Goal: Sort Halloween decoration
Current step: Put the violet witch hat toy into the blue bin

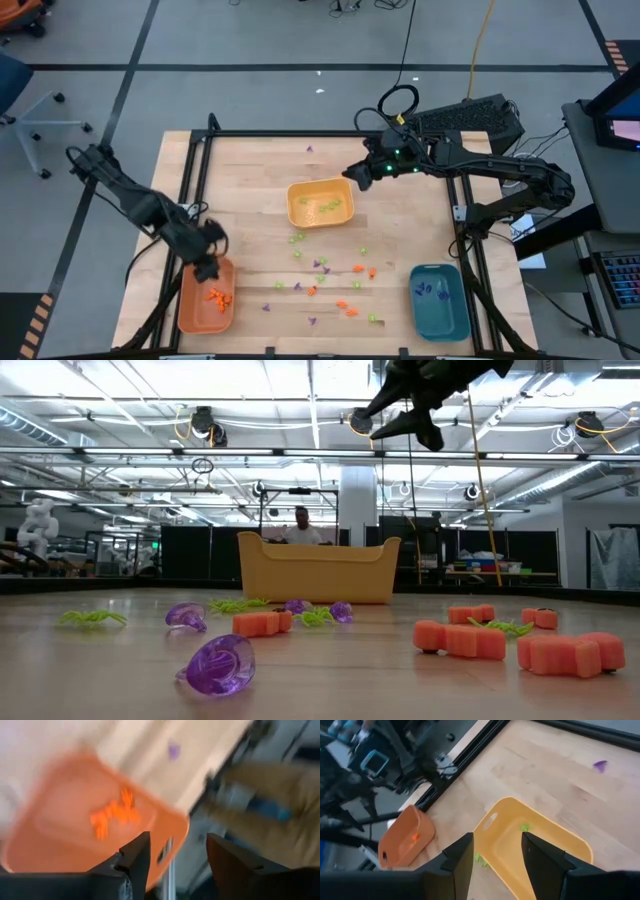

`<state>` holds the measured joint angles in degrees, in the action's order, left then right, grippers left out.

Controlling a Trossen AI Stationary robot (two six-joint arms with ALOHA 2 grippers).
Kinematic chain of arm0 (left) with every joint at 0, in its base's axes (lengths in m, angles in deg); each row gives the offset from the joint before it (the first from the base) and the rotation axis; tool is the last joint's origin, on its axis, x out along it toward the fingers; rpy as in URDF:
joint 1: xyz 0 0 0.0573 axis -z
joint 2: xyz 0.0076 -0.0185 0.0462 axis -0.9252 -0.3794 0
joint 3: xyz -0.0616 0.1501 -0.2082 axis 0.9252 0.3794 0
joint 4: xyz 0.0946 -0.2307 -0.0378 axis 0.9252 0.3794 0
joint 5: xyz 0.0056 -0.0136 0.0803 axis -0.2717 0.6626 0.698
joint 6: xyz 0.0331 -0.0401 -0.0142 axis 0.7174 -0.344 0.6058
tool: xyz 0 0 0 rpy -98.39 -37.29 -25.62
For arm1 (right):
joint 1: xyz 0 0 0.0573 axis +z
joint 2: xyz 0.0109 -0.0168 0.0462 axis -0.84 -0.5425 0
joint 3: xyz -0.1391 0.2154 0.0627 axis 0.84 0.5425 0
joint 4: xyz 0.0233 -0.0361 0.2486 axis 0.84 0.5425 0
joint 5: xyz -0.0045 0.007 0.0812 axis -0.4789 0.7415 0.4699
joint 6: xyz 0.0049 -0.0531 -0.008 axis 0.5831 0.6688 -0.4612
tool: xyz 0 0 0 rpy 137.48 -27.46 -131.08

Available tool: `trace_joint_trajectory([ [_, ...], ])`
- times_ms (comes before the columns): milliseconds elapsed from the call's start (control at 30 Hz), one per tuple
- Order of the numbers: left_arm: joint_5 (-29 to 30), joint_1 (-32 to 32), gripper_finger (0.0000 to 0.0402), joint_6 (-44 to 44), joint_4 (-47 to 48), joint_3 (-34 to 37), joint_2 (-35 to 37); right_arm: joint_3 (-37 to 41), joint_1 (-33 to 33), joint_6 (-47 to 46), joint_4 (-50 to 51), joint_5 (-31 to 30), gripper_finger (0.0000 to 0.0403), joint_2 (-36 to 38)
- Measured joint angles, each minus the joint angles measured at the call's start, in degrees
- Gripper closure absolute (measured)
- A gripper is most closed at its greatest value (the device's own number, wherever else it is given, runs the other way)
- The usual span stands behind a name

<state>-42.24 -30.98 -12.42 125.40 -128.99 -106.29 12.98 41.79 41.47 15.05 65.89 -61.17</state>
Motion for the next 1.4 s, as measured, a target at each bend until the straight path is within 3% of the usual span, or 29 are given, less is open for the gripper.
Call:
trace_joint_trajectory([
  [233, 17.14, -8.15, 0.0231, 2.57, 6.62, -3.48, 4.36, 0.00, 0.09, -6.67, 0.00, -4.39, 0.0248, 0.00],
  [567, 19.78, -24.33, 0.0231, 16.55, 3.79, -3.61, 4.27, 0.00, 0.09, -10.85, -1.17, -4.68, 0.0248, 0.00],
  [867, 20.51, -38.98, 0.0231, 20.94, -12.53, -3.61, 0.25, 0.00, -2.57, -9.79, -0.93, -7.61, 0.0248, -0.33],
  [1033, 11.33, -49.26, 0.0231, 30.51, -25.61, -5.35, -6.47, 0.00, -5.63, -7.19, -0.70, -7.12, 0.0248, -1.27],
  [1267, 6.74, -59.56, 0.0231, 43.65, -20.59, -16.75, -21.40, -0.02, -10.71, -2.72, -0.98, 1.53, 0.0248, -2.62],
  [1400, 5.94, -63.65, 0.0231, 48.99, -20.59, -22.73, -29.87, -0.02, -11.76, 4.55, -0.79, 6.20, 0.0248, -2.60],
])
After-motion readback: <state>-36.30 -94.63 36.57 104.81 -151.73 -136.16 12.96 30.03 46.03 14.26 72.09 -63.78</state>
